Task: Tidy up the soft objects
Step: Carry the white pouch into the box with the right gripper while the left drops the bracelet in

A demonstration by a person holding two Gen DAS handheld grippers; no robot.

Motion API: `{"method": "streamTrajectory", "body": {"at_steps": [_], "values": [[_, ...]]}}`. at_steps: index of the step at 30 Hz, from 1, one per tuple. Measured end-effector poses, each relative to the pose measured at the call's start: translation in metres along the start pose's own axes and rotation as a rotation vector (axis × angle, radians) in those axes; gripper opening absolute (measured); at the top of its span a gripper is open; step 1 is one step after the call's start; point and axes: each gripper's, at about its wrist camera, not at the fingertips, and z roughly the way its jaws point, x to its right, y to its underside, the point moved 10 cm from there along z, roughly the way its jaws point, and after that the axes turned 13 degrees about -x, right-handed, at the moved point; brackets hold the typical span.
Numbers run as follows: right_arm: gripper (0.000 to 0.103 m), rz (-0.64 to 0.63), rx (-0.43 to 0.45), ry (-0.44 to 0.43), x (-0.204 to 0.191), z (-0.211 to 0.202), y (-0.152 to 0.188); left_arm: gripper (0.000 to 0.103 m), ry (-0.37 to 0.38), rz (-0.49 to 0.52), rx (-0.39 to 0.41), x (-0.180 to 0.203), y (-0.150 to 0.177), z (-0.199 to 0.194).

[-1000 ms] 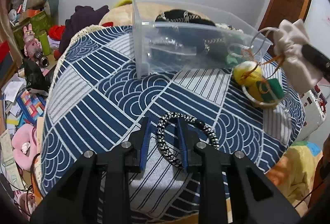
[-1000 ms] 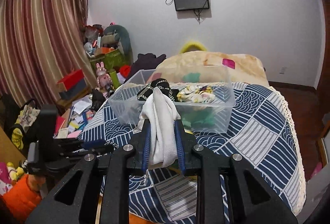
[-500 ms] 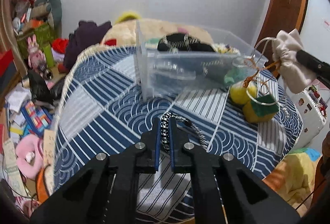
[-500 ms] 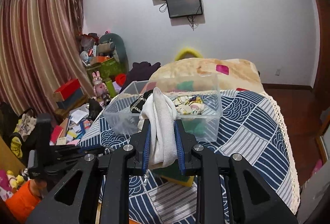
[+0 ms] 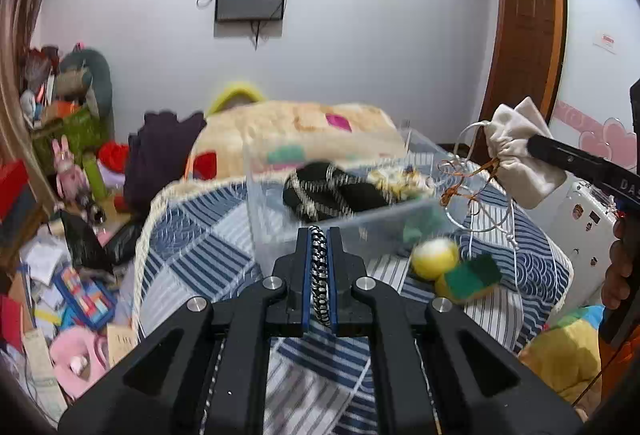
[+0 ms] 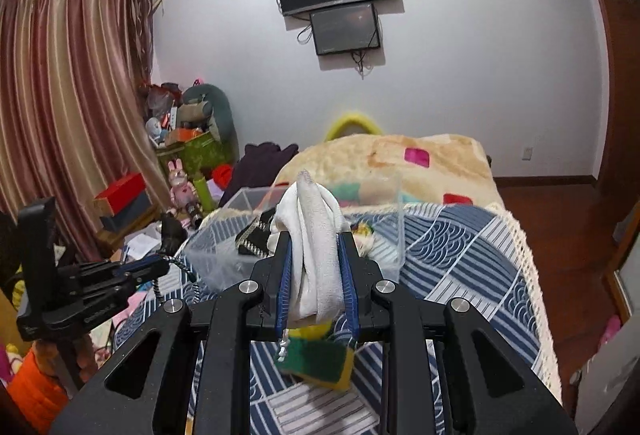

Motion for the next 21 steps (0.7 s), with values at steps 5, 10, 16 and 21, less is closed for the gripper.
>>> {"method": "streamTrajectory", "body": {"at_steps": [5,10,16,21], "values": [[0.02,-0.007,0.035,0.021,0.002,-0.002,-0.016,0.006,-0.005,0.014,0.049,0.003,-0.022,-0.006],[0.02,-0.022,0.067,0.035,0.003,0.001,-0.033,0.006,-0.008,0.015,0.086,0.003,-0.042,-0.006],[0.02,-0.024,0.083,0.04,0.004,0.014,-0.048,0.006,0.015,-0.017,0.084,-0.003,-0.055,0.009],[0.02,-0.027,0.054,0.062,0.008,0.035,-0.048,0.006,0.039,-0.053,0.057,-0.011,-0.057,0.03]]}}
